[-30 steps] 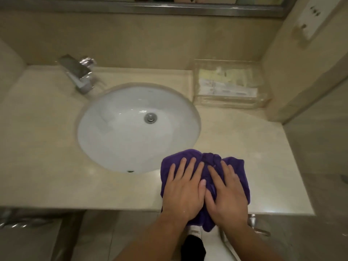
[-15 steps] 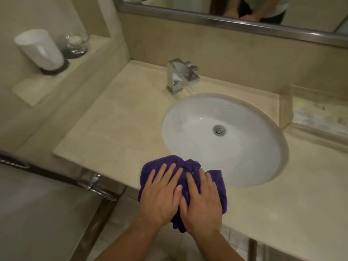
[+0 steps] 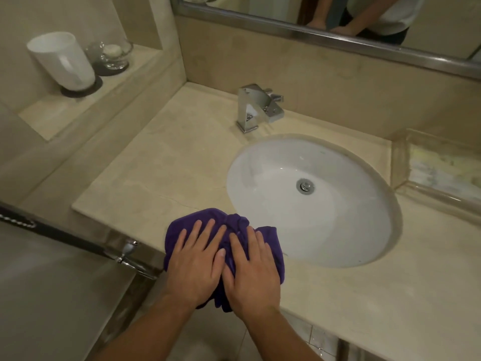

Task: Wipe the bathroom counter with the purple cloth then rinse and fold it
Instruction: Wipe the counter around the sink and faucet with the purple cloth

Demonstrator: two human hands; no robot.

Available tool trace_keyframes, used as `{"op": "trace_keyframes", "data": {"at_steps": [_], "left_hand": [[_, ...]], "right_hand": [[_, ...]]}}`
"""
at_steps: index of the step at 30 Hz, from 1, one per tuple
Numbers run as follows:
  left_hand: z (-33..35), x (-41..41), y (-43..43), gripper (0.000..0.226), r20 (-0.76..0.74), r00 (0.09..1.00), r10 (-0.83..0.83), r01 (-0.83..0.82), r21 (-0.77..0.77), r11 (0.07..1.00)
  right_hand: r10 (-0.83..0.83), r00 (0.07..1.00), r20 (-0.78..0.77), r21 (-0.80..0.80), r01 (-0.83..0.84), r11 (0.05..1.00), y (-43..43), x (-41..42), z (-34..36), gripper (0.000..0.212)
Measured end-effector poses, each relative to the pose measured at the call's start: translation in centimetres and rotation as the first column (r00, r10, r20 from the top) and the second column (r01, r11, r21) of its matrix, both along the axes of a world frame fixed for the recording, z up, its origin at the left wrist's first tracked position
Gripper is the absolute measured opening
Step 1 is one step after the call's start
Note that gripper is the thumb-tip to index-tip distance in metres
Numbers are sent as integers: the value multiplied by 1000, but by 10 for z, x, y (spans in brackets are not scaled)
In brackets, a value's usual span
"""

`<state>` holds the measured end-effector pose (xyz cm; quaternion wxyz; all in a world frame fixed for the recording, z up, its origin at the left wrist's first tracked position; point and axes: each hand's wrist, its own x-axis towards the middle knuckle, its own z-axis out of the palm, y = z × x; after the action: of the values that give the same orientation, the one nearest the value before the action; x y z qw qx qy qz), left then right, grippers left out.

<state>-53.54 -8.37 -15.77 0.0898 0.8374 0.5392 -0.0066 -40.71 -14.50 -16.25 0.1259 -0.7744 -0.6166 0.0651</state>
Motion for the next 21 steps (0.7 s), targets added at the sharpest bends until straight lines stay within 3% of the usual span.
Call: {"op": "trace_keyframes", "data": {"at_steps": [21], "left_hand": [[7, 214, -144, 67, 3, 994, -105, 105, -92, 990]], "right_hand": [[-90, 995, -41, -30, 89, 996, -158, 207, 3, 54]]}}
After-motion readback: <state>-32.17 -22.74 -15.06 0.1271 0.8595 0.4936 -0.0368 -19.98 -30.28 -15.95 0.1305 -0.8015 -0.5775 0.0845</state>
